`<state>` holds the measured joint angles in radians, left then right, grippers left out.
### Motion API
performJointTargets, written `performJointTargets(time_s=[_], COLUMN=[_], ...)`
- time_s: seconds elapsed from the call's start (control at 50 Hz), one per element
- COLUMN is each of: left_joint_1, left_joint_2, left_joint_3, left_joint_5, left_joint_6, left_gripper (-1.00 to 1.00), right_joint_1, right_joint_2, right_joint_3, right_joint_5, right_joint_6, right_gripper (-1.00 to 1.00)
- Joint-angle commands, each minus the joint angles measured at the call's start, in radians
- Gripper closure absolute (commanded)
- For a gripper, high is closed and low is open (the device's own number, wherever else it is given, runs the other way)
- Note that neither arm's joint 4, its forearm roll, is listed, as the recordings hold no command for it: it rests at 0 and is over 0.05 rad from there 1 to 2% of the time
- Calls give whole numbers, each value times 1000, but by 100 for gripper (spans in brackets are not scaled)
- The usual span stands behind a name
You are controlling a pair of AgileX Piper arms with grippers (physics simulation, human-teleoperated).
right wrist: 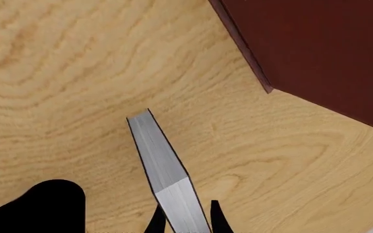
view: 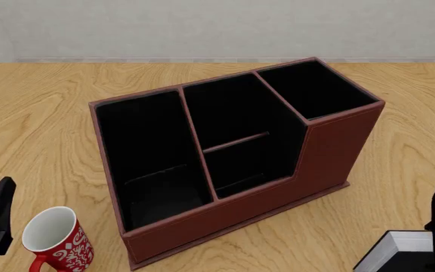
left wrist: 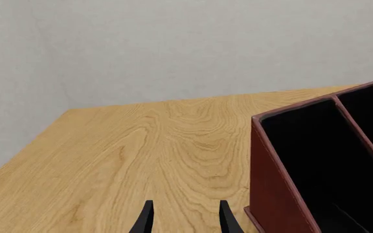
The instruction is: Pick up the book and place it in the right compartment of the caddy.
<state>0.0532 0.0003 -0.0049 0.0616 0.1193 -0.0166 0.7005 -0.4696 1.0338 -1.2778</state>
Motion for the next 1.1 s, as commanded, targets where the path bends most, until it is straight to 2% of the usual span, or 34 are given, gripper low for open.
performJointTargets(time_s=[0.02, 0.08, 0.26, 0.34, 0.44, 0.52, 0.56, 0.64, 0.7, 0.8, 0.88, 0.96, 0.98, 1.1], left_joint_1=[-2, -1, -5, -4, -8, -7, -9, -10, -14, -13, -19, -25, -27, -36], left_joint_2=[0, 0, 0, 0, 0, 0, 0, 0, 0, 0, 0, 0, 1, 7], left_joint_3=[3, 4, 4, 4, 4, 3, 3, 3, 2, -1, -3, -1, 0, -2], left_joint_5=[-1, 1, 0, -1, -1, -3, -2, -3, -2, -3, -2, -3, -4, -12], left_joint_6=[-3, -2, -6, -7, -7, -8, -8, -10, -10, -9, -10, -12, -12, -12], left_gripper=[-100, -100, -100, -100, -100, -100, -100, -100, -100, -100, -100, -100, -100, -100], right_joint_1=[69, 55, 49, 74, 119, 124, 148, 135, 160, 160, 187, 179, 188, 195], right_joint_2=[31, 17, -11, -21, -11, -9, -3, -12, -4, 3, 6, -8, -6, -24], right_joint_3=[-44, -52, -96, -119, -158, -175, -182, -180, -187, -207, -221, -231, -245, -232], right_joint_5=[33, 48, 104, 139, 169, 175, 183, 185, 186, 186, 186, 186, 186, 186], right_joint_6=[120, 107, 118, 150, 220, 235, 265, 258, 285, 301, 354, 373, 398, 433], right_gripper=[100, 100, 100, 100, 100, 100, 100, 100, 100, 100, 100, 100, 100, 100])
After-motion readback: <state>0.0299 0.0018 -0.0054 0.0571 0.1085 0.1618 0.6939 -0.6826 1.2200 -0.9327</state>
